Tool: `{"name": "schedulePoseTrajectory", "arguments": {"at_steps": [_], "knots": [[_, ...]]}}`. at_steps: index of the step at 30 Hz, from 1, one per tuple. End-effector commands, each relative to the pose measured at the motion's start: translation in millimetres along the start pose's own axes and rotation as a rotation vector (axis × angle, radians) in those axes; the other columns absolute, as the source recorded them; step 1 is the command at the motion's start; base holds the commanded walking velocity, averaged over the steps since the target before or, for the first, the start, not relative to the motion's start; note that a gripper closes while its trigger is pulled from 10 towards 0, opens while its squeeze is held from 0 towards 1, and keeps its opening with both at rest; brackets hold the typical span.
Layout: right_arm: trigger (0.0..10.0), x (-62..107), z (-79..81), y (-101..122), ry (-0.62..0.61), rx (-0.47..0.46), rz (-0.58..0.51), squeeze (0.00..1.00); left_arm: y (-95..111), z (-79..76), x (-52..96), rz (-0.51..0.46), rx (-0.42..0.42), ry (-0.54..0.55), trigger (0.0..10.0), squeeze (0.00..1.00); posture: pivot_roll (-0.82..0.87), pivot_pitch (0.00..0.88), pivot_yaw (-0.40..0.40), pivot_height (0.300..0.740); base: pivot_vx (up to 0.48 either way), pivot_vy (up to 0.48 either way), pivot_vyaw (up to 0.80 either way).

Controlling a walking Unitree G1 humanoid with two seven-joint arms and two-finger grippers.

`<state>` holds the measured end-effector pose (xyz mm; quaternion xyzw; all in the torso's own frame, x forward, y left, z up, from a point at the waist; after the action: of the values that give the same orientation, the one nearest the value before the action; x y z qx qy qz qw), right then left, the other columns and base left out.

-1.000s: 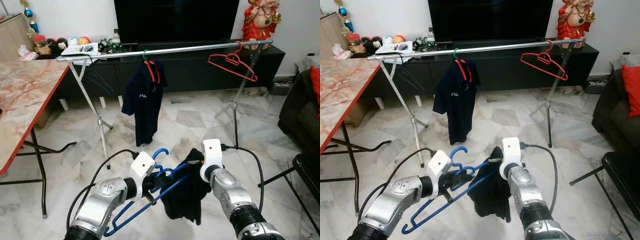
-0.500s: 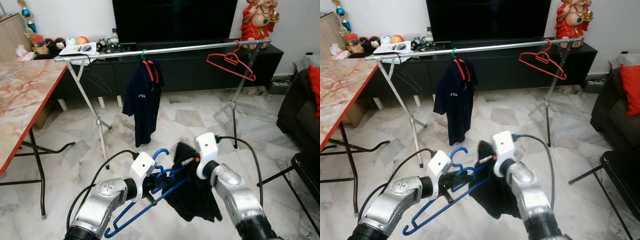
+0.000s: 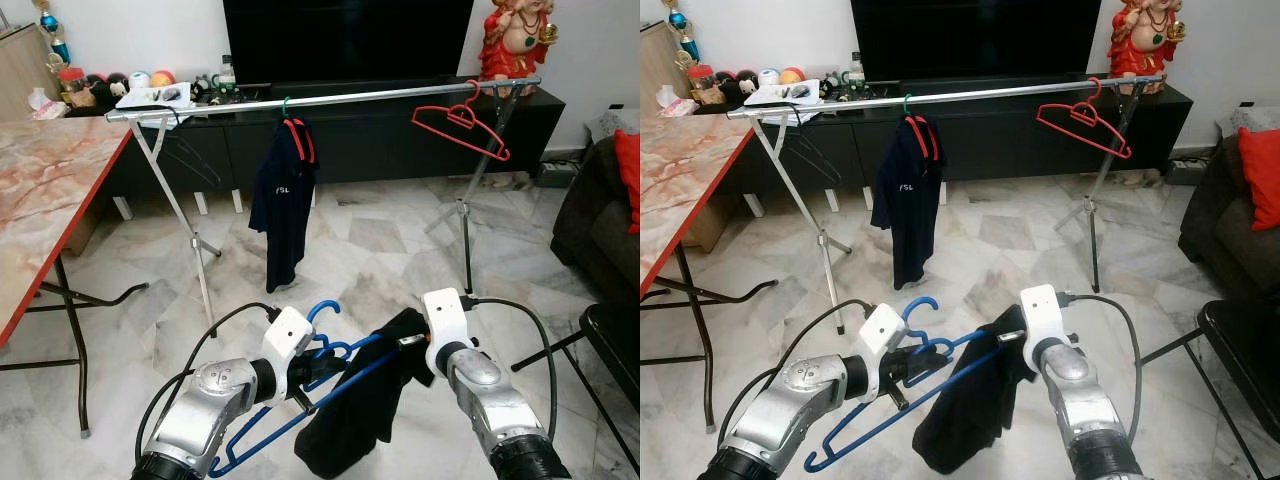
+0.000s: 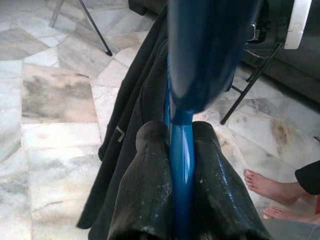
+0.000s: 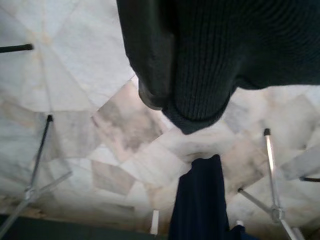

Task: Hang hanger

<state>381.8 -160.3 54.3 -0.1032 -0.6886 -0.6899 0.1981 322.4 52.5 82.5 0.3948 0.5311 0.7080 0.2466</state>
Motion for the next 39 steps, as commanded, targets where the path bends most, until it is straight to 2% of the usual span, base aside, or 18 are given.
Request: {"name": "schedulePoseTrajectory", "arguments": {"at_steps": [1,2,4,8,9,10,11,18,20,24,25,27,30,32,35,39], "knots": [[10.0,1.8,5.2,14.5,0.007,-0.06,-0.05,0.0,2.8,8.4,2.3,-0.001,-0.027,0.035,10.0,0.0,0.09,0.032,0.029,0.74,0.0,0.0,0.0],[10.0,1.8,5.2,14.5,0.007,-0.06,-0.05,0.0,2.8,8.4,2.3,-0.001,-0.027,0.035,10.0,0.0,0.09,0.032,0.029,0.74,0.0,0.0,0.0],[10.0,4.4,20.8,19.0,0.088,-0.145,-0.057,0.0,3.6,13.0,1.8,-0.003,-0.03,0.064,10.0,0.0,0.09,0.031,0.03,0.74,0.0,0.0,0.0],[10.0,13.0,59.2,28.1,0.294,-0.206,-0.083,0.0,5.0,12.3,0.8,-0.009,-0.03,0.059,10.0,0.0,0.09,0.029,0.031,0.74,0.0,0.0,0.0],[10.0,21.8,78.1,36.4,0.39,-0.246,-0.101,0.0,5.7,11.2,0.6,-0.013,-0.028,0.053,10.0,0.0,0.09,0.027,0.03,0.74,0.0,0.0,0.0],[10.0,21.8,78.1,36.4,0.39,-0.246,-0.101,0.0,5.7,11.2,0.6,-0.013,-0.028,0.053,10.0,0.0,0.09,0.027,0.03,0.74,0.0,0.0,0.0],[10.0,31.2,92.8,42.5,0.47,-0.278,-0.108,0.0,6.1,10.3,0.6,-0.016,-0.025,0.049,10.0,0.0,0.09,0.027,0.03,0.74,0.0,0.0,0.0],[10.0,39.7,95.4,48.8,0.482,-0.323,-0.122,0.0,5.7,5.0,0.0,-0.018,-0.02,0.021,10.0,0.0,0.09,0.021,0.032,0.74,0.0,0.0,0.0],[10.0,51.3,102.2,52.4,0.557,-0.339,-0.154,0.0,6.6,3.4,-0.6,-0.021,-0.021,0.012,10.0,0.0,0.08,0.018,0.034,0.74,0.0,0.0,0.0],[10.0,49.3,96.8,48.3,0.528,-0.326,-0.156,0.0,6.8,3.8,-0.8,-0.022,-0.023,0.014,10.0,0.0,0.08,0.018,0.034,0.74,0.0,0.0,0.0],[10.0,37.3,75.3,38.7,0.39,-0.314,-0.145,0.0,7.2,6.2,-0.8,-0.022,-0.029,0.029,10.0,0.0,0.09,0.017,0.033,0.74,0.0,0.0,0.0],[10.0,23.9,26.0,18.2,0.134,-0.379,-0.066,0.0,7.7,9.0,-0.2,-0.027,-0.021,0.04,10.0,0.0,0.09,0.019,0.034,0.74,0.0,0.0,0.0],[10.0,28.8,30.1,22.0,0.182,-0.359,-0.079,0.0,7.6,8.1,0.0,-0.028,-0.019,0.035,10.0,0.0,0.09,0.019,0.034,0.74,0.0,0.0,0.0],[10.0,40.3,48.4,33.5,0.299,-0.327,-0.105,0.0,8.0,7.0,0.3,-0.034,-0.01,0.027,10.0,0.0,0.08,0.022,0.034,0.74,0.0,0.0,0.0],[10.0,48.4,65.6,39.2,0.405,-0.274,-0.132,0.0,8.3,6.5,-0.3,-0.036,-0.007,0.028,10.0,0.0,0.08,0.022,0.034,0.74,0.0,0.0,0.0],[10.0,55.1,74.7,45.1,0.478,-0.24,-0.17,0.0,9.3,4.2,-1.6,-0.042,0.0,0.02,10.0,0.0,0.08,0.022,0.034,0.74,0.0,0.0,0.0]]}}
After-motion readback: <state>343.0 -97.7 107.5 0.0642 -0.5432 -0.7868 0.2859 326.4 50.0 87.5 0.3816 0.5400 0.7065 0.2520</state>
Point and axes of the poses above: a point about 5 cm out from each wrist's last joint towards the gripper, its own x axis pointing back from the gripper into the wrist, its own y axis along the axis of the wrist's last joint, z = x × y, the point moved 5 cm from there along -x, pointing out of the wrist towards the gripper, and after that the axes turned 12 degrees about -x, right-handed, at the moved point
